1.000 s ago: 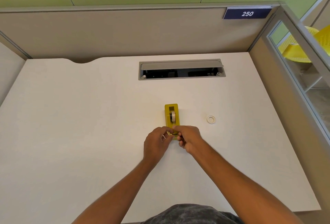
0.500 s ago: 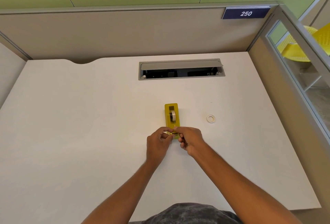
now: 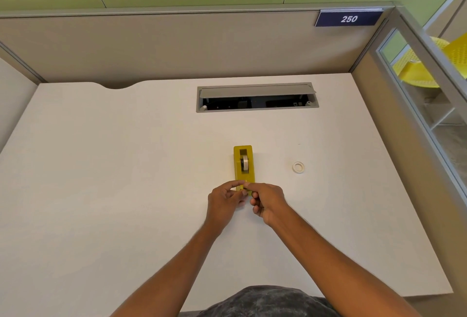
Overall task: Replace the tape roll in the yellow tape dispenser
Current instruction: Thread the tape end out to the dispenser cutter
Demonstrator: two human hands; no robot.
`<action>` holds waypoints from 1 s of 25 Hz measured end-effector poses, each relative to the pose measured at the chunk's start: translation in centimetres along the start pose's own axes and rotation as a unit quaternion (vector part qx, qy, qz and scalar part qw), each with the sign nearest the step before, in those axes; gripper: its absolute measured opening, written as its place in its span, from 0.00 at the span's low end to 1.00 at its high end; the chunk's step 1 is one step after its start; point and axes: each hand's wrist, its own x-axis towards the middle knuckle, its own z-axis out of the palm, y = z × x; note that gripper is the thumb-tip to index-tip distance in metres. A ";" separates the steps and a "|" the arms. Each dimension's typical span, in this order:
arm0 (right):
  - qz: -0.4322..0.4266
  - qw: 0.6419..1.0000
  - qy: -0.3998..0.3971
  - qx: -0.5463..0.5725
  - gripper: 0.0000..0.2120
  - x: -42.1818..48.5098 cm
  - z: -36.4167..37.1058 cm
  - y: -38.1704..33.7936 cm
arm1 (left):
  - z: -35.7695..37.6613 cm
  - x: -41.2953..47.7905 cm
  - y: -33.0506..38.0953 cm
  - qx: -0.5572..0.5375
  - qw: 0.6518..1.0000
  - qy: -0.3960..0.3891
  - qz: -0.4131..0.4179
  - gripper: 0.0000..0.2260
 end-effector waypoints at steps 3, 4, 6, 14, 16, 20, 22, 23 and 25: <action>-0.002 1.000 0.006 -0.009 0.06 -0.2 0.0 0.4 | 0.0 0.0 0.0 -0.026 0.999 -0.012 -0.018 0.12; -0.003 1.000 0.010 -0.012 0.06 -0.2 0.0 0.5 | 0.0 0.1 0.0 -0.030 0.999 -0.017 -0.021 0.12; -0.007 1.000 0.014 -0.014 0.06 -0.2 0.0 0.6 | -0.2 0.2 -0.2 -0.035 0.999 -0.028 -0.025 0.13; -0.010 1.000 0.013 -0.026 0.07 -0.5 -0.3 1.1 | -0.4 0.3 -0.2 -0.025 0.999 -0.036 -0.032 0.13; -0.010 1.000 0.011 -0.019 0.07 -0.4 -0.4 1.3 | -0.4 0.4 -0.1 -0.026 0.998 -0.033 -0.046 0.13; -0.014 1.000 0.008 -0.026 0.07 -0.4 -0.7 1.6 | -0.1 0.7 0.4 -0.036 0.997 -0.014 -0.071 0.16; -0.015 0.999 0.007 -0.029 0.07 -0.5 -0.7 1.9 | -0.1 0.7 0.5 -0.040 0.996 -0.012 -0.074 0.17; -0.015 0.999 0.007 -0.031 0.08 -0.5 -0.8 2.0 | -0.1 0.8 0.5 -0.046 0.996 -0.012 -0.078 0.17; -0.014 0.999 0.009 -0.034 0.08 -0.5 -0.8 2.2 | -0.1 1.0 0.4 -0.062 0.994 -0.013 -0.088 0.15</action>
